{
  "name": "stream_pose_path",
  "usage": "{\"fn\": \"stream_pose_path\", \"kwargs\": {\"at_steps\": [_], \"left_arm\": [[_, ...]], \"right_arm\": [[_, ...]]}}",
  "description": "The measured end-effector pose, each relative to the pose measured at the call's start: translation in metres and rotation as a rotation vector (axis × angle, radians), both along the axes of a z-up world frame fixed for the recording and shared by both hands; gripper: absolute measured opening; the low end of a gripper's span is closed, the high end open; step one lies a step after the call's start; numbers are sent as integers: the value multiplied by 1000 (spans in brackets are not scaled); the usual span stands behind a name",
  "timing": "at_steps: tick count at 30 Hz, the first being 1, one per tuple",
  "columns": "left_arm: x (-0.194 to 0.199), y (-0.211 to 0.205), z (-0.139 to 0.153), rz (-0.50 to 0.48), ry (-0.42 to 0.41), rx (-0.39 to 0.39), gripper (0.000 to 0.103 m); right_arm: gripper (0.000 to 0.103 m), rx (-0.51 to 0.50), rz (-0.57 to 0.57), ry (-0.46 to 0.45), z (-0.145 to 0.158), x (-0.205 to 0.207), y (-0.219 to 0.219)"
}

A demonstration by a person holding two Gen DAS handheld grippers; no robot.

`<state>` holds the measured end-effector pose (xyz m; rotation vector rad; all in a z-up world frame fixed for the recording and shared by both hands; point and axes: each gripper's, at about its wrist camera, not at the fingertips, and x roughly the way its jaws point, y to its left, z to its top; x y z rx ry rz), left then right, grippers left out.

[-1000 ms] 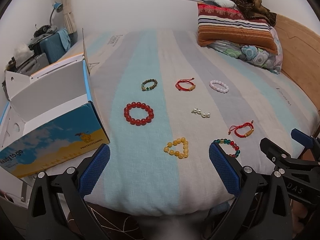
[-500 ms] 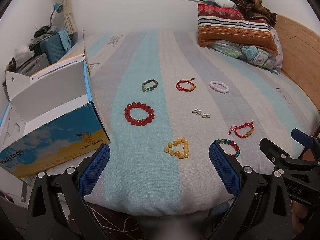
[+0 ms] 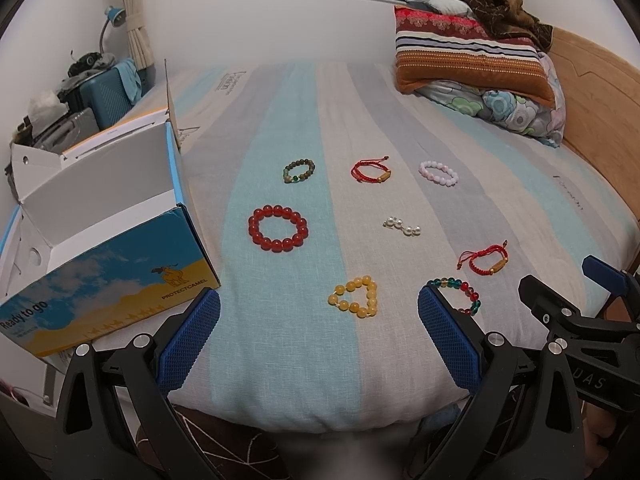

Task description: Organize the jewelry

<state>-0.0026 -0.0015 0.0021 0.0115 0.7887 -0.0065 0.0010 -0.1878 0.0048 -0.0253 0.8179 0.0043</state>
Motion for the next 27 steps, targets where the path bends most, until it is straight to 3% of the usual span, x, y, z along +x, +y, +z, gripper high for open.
{"fn": "stream_pose_path", "kwargs": {"at_steps": [22, 27], "left_arm": [[0, -1, 0, 1, -1, 0, 97], [3, -3, 12, 0, -17, 13, 97]], "right_arm": [[96, -3, -1, -7, 2, 0, 1], [96, 7, 2, -22, 13, 2, -1]]}}
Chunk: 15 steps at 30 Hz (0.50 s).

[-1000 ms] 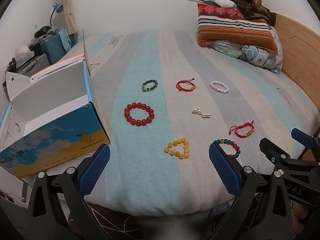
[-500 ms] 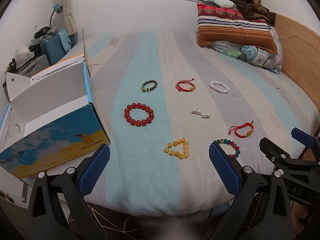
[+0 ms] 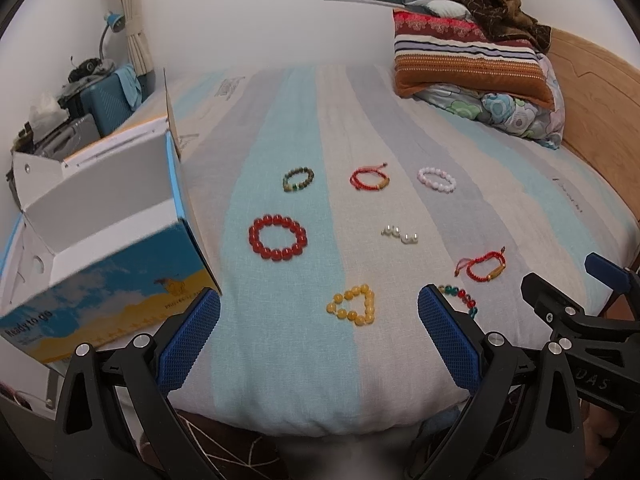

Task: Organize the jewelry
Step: 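Grasp the yellow amber bracelet with the left tool while the right tool grasps the red string bracelet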

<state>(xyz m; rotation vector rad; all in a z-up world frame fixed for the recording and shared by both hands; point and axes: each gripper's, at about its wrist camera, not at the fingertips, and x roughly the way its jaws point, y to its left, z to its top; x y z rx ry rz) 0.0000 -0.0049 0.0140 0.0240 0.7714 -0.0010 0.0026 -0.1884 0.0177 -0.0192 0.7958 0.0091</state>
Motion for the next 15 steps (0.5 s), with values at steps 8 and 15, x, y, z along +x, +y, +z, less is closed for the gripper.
{"fn": "stream_pose_path", "kwargs": {"at_steps": [8, 15], "left_arm": [[20, -3, 15, 14, 17, 24, 97], [61, -7, -12, 0, 113, 8, 97]], "right_arm": [[96, 6, -41, 1, 22, 25, -16], [96, 3, -47, 114, 2, 78, -24]]}}
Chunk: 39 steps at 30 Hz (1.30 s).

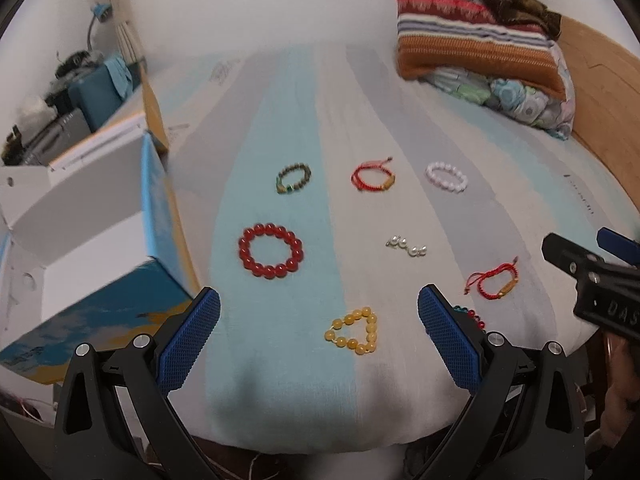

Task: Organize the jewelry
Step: 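Grasp the yellow amber bracelet with the left tool while the right tool grasps the red string bracelet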

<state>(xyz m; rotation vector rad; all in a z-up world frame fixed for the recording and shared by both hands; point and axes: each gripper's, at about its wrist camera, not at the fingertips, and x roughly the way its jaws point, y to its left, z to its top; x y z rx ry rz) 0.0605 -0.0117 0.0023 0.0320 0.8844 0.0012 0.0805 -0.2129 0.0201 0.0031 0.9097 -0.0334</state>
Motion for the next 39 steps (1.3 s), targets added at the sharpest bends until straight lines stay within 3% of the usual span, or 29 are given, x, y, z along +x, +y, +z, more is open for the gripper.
{"fn": "stream_pose_path", "kwargs": {"at_steps": [9, 15, 25, 32, 37, 39], "left_arm": [[25, -8, -58, -20, 100, 0, 97], [34, -14, -89, -34, 159, 8, 97], [43, -14, -118, -50, 217, -9, 93], [41, -11, -116, -48, 210, -25, 67], [40, -8, -114, -45, 208, -18, 47], [40, -7, -113, -48, 208, -13, 35]], "right_arm": [[96, 17, -31, 151, -77, 41, -14], [95, 32, -44, 210, -106, 54, -22], [77, 76, -46, 285, -131, 62, -24], [57, 97, -71, 279, -130, 60, -26], [35, 104, -98, 275, -129, 58, -28], [27, 110, -106, 272, -131, 55, -29]]}}
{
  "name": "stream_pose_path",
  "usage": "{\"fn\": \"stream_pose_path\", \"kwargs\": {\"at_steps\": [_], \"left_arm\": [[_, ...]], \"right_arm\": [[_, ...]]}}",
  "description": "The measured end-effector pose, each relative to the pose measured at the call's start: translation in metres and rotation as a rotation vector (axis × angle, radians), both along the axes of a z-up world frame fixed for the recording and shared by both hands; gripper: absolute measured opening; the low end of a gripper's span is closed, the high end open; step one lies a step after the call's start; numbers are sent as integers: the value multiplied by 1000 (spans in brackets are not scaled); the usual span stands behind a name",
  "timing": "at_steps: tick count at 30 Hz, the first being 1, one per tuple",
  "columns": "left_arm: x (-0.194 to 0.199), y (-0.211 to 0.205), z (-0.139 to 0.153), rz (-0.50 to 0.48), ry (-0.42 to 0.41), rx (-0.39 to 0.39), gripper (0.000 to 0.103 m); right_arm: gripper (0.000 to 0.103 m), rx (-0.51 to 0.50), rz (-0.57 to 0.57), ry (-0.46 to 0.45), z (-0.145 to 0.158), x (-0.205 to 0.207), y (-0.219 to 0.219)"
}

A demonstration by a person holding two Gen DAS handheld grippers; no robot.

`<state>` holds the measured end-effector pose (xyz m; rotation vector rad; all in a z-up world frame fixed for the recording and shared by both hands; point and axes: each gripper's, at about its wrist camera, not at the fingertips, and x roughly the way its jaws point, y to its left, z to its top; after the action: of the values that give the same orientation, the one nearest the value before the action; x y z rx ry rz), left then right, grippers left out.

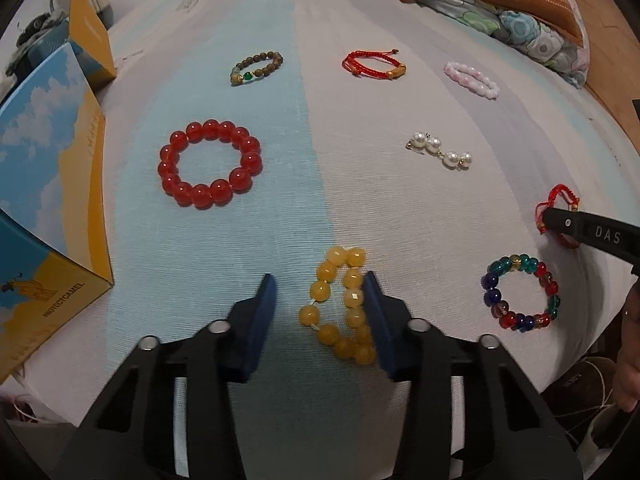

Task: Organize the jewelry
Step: 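Grasp the yellow amber bracelet with the left tool while the right tool grasps the red string bracelet, then carry both held bracelets over the open white box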

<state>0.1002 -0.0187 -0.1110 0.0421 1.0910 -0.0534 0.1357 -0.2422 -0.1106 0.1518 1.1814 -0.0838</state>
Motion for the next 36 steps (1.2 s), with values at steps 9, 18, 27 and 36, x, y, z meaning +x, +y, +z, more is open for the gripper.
{"fn": "stream_pose_path", "kwargs": {"at_steps": [9, 18, 27, 36], "left_arm": [[1, 16, 6, 11, -5, -77, 9], [-2, 18, 14, 6, -21, -106, 9], [-8, 21, 34, 8, -46, -124, 9], [-14, 23, 67, 11, -91, -129, 9]], "right_arm": [[4, -1, -27, -33, 1, -5, -6], [4, 6, -3, -69, 14, -1, -3], [4, 24, 23, -115, 35, -7, 3], [4, 38, 53, -156, 62, -13, 17]]}}
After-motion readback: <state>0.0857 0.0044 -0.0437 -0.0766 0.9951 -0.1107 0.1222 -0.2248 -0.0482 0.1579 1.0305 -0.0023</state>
